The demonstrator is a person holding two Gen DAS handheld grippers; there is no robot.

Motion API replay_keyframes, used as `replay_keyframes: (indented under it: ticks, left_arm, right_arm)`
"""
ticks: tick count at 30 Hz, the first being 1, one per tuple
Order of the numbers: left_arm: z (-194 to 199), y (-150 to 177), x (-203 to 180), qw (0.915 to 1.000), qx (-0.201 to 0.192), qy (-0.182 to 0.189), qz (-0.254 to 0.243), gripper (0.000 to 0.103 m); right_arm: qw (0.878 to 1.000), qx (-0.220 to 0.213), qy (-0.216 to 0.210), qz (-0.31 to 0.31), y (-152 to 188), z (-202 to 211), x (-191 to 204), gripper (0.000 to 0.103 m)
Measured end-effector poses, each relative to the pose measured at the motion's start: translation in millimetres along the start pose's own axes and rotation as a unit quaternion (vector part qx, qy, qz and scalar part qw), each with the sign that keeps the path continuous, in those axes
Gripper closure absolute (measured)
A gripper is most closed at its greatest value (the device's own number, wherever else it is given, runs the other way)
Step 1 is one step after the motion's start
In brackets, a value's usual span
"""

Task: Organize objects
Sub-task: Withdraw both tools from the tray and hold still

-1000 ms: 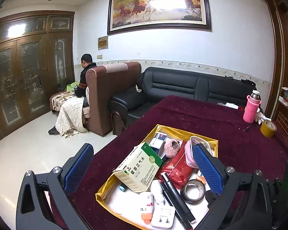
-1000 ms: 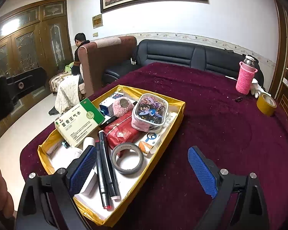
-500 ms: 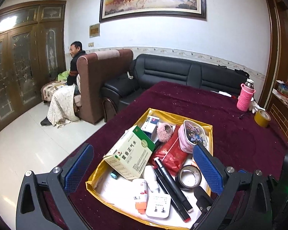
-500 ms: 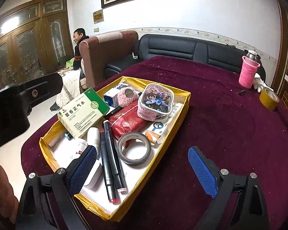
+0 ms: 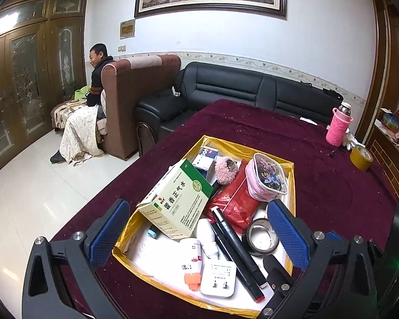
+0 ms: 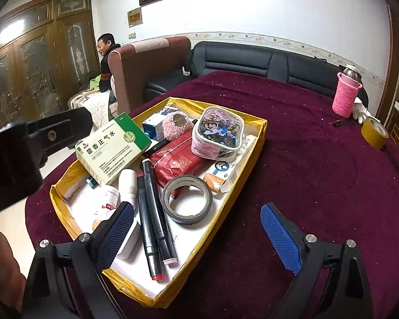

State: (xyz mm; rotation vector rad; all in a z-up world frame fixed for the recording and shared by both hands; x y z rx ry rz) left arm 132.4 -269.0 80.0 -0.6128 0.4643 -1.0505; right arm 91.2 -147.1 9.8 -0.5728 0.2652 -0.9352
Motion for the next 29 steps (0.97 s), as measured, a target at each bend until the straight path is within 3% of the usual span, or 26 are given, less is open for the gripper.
replay_keyframes:
  ticks: [14,21,29]
  left_arm:
    - [-14.3,6.6,1.2,0.9989,0.038,0.027,0.008,0.000]
    - [-12.9,6.8,11.7,0.9990,0.022,0.025,0.031,0.000]
    - [-11.1,5.1,28.2,0.9983,0.019,-0.026,0.048,0.000]
  right_arm:
    - [1.000,0.007,0.002,0.005,2.2,-3.1,3.3,0.004]
    - [1.000,0.010,0.006,0.007,2.4,-4.5,4.3,0.004]
    - [1.000,0.012,0.005,0.008,2.6,-4.8,6.2,0.004]
Point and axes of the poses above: each gripper's, at about its wrist camera, not at the fingertips, and z roughly against the way its jaws point, x to its left, y to its underside, the point moved 8 cm from there along -z, roughly the way its jaws point, and after that the axes turned 13 degrees about x, right-handed, at the moved point
